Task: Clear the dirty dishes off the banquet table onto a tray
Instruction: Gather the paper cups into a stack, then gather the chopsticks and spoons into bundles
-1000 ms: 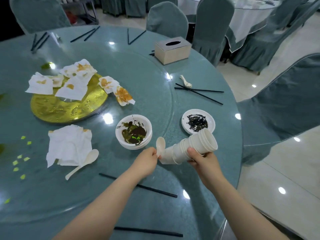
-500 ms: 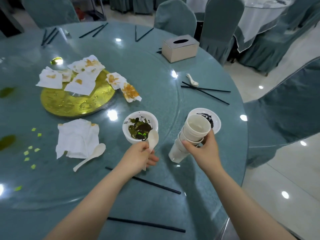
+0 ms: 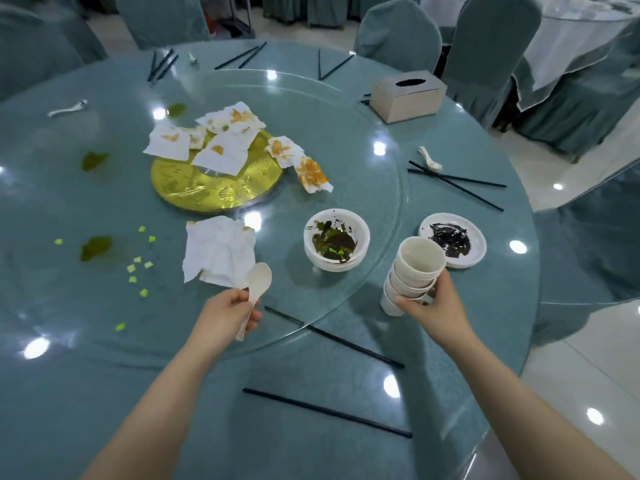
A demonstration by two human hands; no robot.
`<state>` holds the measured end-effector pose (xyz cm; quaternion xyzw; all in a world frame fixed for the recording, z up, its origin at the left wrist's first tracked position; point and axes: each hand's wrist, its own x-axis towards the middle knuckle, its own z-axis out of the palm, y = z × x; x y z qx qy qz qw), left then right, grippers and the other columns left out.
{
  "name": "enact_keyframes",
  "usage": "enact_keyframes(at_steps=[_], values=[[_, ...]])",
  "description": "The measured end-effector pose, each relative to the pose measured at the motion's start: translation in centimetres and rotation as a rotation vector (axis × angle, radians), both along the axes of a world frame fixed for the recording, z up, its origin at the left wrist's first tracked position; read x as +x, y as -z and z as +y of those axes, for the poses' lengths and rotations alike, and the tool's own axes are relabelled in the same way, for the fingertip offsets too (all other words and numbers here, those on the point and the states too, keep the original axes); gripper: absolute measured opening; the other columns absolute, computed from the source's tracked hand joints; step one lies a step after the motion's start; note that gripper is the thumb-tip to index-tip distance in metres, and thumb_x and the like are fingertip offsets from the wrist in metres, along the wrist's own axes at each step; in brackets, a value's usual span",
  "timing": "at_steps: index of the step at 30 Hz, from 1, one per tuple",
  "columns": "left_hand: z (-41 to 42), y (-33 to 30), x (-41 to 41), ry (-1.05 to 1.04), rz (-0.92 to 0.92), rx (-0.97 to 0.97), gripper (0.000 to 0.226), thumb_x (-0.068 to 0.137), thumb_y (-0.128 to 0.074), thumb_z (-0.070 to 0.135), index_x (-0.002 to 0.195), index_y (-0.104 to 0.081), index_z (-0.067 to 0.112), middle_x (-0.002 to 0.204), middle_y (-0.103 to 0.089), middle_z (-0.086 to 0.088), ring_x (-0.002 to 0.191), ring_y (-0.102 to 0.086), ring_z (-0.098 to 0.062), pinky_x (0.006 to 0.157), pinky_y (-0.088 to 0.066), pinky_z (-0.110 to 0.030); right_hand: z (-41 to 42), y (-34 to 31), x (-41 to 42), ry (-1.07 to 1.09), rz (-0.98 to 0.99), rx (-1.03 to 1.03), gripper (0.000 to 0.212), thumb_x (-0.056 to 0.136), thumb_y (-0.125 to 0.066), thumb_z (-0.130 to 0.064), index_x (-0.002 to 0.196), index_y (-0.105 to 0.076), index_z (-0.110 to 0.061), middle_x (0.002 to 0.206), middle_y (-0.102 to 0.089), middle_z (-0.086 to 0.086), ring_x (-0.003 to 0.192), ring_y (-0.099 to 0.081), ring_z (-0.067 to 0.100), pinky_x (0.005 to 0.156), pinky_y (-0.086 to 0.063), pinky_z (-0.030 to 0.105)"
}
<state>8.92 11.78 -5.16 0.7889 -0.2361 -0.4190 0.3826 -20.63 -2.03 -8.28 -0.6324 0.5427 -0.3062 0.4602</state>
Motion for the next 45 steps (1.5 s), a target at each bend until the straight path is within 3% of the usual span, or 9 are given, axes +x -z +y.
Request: enact_keyframes(at_steps=[5, 8, 13, 19, 25, 31, 37, 41, 45], values=[[1.7, 2.3, 3.0, 0.040, -0.189, 0.020, 0.016, 0.083, -0.057, 0.008, 0.073, -0.067, 0.017, 0.060, -0.059, 0.004, 0.054, -0.048, -0.016, 0.052, -0.036, -0.024, 3.0, 0.3, -0.1, 0.144, 0.180, 0.191, 0.094, 0.072, -0.082, -0.027, 0.147, -0.026, -0.020, 0.139, -0.047, 0.005, 0.120, -0.050, 0.024, 0.095, -0.044, 0.038], [1.2, 2.9, 4.3, 0.135, -0.364, 0.036, 0.013, 0.082, -0.062, 0.012, 0.080, -0.068, 0.023, 0.073, -0.066, 0.007, 0.069, -0.059, -0.017, 0.058, -0.038, -0.026, 4.9, 0.6, 0.5, 0.173, 0.290, 0.304, 0.088, 0.079, -0.076, -0.029, 0.148, -0.025, -0.011, 0.145, -0.042, 0.012, 0.126, -0.047, 0.028, 0.099, -0.042, 0.041], [-1.4, 3.5, 5.5, 0.187, -0.508, -0.018, 0.011, 0.082, -0.067, 0.014, 0.091, -0.068, 0.018, 0.079, -0.061, 0.011, 0.077, -0.055, -0.013, 0.067, -0.038, -0.024, 7.6, 1.0, 2.1, 0.172, 0.391, 0.332, 0.073, 0.083, -0.071, -0.025, 0.143, -0.034, -0.007, 0.147, -0.040, 0.011, 0.134, -0.040, 0.026, 0.101, -0.037, 0.035], [-2.4, 4.4, 6.3, 0.201, -0.668, -0.028, 0.015, 0.081, -0.070, 0.022, 0.092, -0.070, 0.012, 0.093, -0.064, -0.004, 0.087, -0.060, -0.029, 0.070, -0.043, -0.032, 9.5, 0.9, 3.5, 0.152, 0.458, 0.302, 0.060, 0.084, -0.069, -0.027, 0.136, -0.044, -0.012, 0.138, -0.049, 0.008, 0.126, -0.048, 0.023, 0.085, -0.039, 0.026], [-2.1, 4.6, 6.6, 0.347, -0.843, 0.048, 0.014, 0.078, -0.072, 0.018, 0.091, -0.072, 0.014, 0.092, -0.070, -0.009, 0.089, -0.060, -0.033, 0.071, -0.049, -0.038, 10.4, 0.7, 5.2, 0.138, 0.459, 0.251, 0.052, 0.085, -0.068, -0.026, 0.131, -0.050, -0.013, 0.133, -0.054, 0.004, 0.124, -0.049, 0.019, 0.088, -0.036, 0.024], [-1.3, 4.1, 6.5, 0.498, -0.639, 0.139, 0.006, 0.083, -0.066, 0.021, 0.080, -0.062, 0.023, 0.088, -0.069, -0.002, 0.082, -0.060, -0.023, 0.066, -0.043, -0.030, 11.7, 0.3, 6.4, 0.119, 0.453, 0.243, 0.039, 0.086, -0.068, -0.023, 0.122, -0.058, -0.014, 0.126, -0.060, 0.002, 0.118, -0.053, 0.017, 0.090, -0.037, 0.022], [0.2, 2.7, 5.4, 0.622, -0.654, 0.113, 0.007, 0.085, -0.061, 0.022, 0.084, -0.067, 0.017, 0.086, -0.067, -0.002, 0.080, -0.058, -0.022, 0.061, -0.038, -0.028, 12.0, -1.1, 7.8, 0.058, 0.456, 0.213, 0.035, 0.086, -0.067, -0.027, 0.119, -0.061, -0.018, 0.117, -0.061, -0.005, 0.113, -0.055, 0.012, 0.086, -0.036, 0.021], [1.8, 1.3, 4.6, 0.709, -0.604, 0.084, 0.011, 0.084, -0.062, 0.026, 0.086, -0.070, 0.019, 0.081, -0.067, 0.001, 0.080, -0.061, -0.021, 0.065, -0.044, -0.029, 11.6, -2.7, 10.3, -0.049, 0.313, 0.221, 0.028, 0.086, -0.067, -0.025, 0.113, -0.063, -0.019, 0.106, -0.065, -0.006, 0.094, -0.060, 0.006, 0.080, -0.043, 0.019], [3.4, -0.3, 3.2, 0.688, -0.631, -0.003, 0.010, 0.084, -0.060, 0.025, 0.085, -0.070, 0.026, 0.072, -0.061, 0.008, 0.071, -0.055, -0.016, 0.055, -0.035, -0.024, 11.4, -4.0, 12.7, -0.188, 0.243, 0.202, 0.026, 0.086, -0.067, -0.029, 0.109, -0.068, -0.018, 0.086, -0.068, -0.010, 0.076, -0.062, -0.002, 0.074, -0.050, 0.017]])
